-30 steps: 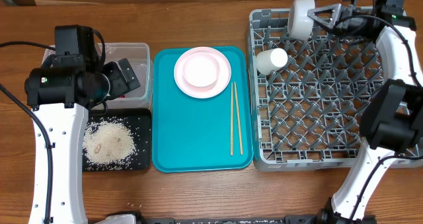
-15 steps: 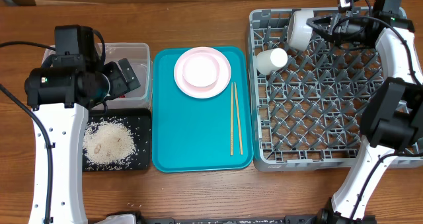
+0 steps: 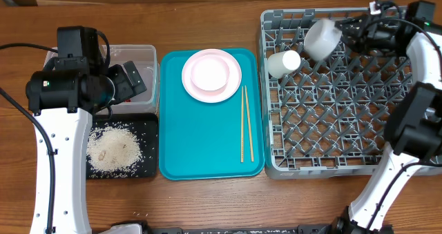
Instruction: Sort waste into correct bins and load items into the dishwasher
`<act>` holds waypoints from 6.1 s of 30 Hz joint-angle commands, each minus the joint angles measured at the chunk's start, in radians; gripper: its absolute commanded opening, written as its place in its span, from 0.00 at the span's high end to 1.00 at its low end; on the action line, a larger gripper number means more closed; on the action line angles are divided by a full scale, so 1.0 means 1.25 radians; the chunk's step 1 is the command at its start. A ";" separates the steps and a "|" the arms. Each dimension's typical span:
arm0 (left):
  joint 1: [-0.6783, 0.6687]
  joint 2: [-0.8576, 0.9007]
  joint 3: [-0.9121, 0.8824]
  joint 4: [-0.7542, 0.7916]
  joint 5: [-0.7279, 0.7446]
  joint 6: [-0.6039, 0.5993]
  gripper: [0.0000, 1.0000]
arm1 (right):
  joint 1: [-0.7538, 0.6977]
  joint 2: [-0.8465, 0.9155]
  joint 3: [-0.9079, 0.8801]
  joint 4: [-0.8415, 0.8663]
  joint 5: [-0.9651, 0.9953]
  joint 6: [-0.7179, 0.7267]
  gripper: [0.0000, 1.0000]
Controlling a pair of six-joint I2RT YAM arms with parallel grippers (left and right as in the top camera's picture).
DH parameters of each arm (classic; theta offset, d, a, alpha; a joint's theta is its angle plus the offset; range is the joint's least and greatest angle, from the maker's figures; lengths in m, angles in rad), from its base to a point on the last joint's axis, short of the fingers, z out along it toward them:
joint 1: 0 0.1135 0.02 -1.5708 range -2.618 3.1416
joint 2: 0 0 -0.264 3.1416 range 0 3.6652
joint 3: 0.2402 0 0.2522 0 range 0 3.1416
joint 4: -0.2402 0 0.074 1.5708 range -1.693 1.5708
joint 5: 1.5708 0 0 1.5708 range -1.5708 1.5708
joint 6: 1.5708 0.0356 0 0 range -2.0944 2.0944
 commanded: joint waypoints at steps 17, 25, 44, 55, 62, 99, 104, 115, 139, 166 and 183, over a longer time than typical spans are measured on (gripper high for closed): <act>0.003 -0.002 0.007 0.001 -0.011 -0.002 0.00 | -0.016 -0.049 0.356 -0.345 0.562 -0.045 0.56; 0.003 -0.001 0.007 0.001 -0.011 -0.002 0.00 | 0.136 -0.078 0.363 -0.418 0.732 -0.074 0.96; 0.003 -0.001 0.007 0.001 -0.011 -0.002 0.00 | 0.291 -0.077 0.196 -0.313 1.040 -0.023 0.96; 0.003 -0.001 0.007 0.001 -0.011 -0.002 0.00 | 0.267 -0.080 0.197 -0.318 1.209 0.004 0.95; 0.003 -0.001 0.007 0.001 -0.011 -0.002 0.00 | 0.283 -0.103 0.242 -0.387 1.062 0.003 0.69; 0.003 -0.001 0.007 0.001 -0.011 -0.002 0.00 | 0.350 -0.100 0.068 -0.340 0.640 0.011 0.26; 0.003 -0.001 0.007 0.001 -0.011 -0.002 0.00 | 0.371 -0.099 0.068 -0.331 0.787 0.061 0.29; 0.003 -0.001 0.007 0.001 -0.011 -0.002 0.00 | 0.380 -0.099 0.069 -0.262 0.847 0.061 0.42; 0.003 -0.001 0.007 0.001 -0.011 -0.002 0.00 | 0.434 -0.193 0.178 -0.345 0.849 0.058 0.33; 0.003 -0.001 0.007 0.001 -0.011 -0.002 0.00 | 0.855 -0.186 -0.026 -0.011 1.005 0.058 0.34; 0.003 -0.001 0.007 0.001 -0.011 -0.002 0.00 | 0.857 -0.185 -0.312 0.398 1.011 0.015 0.44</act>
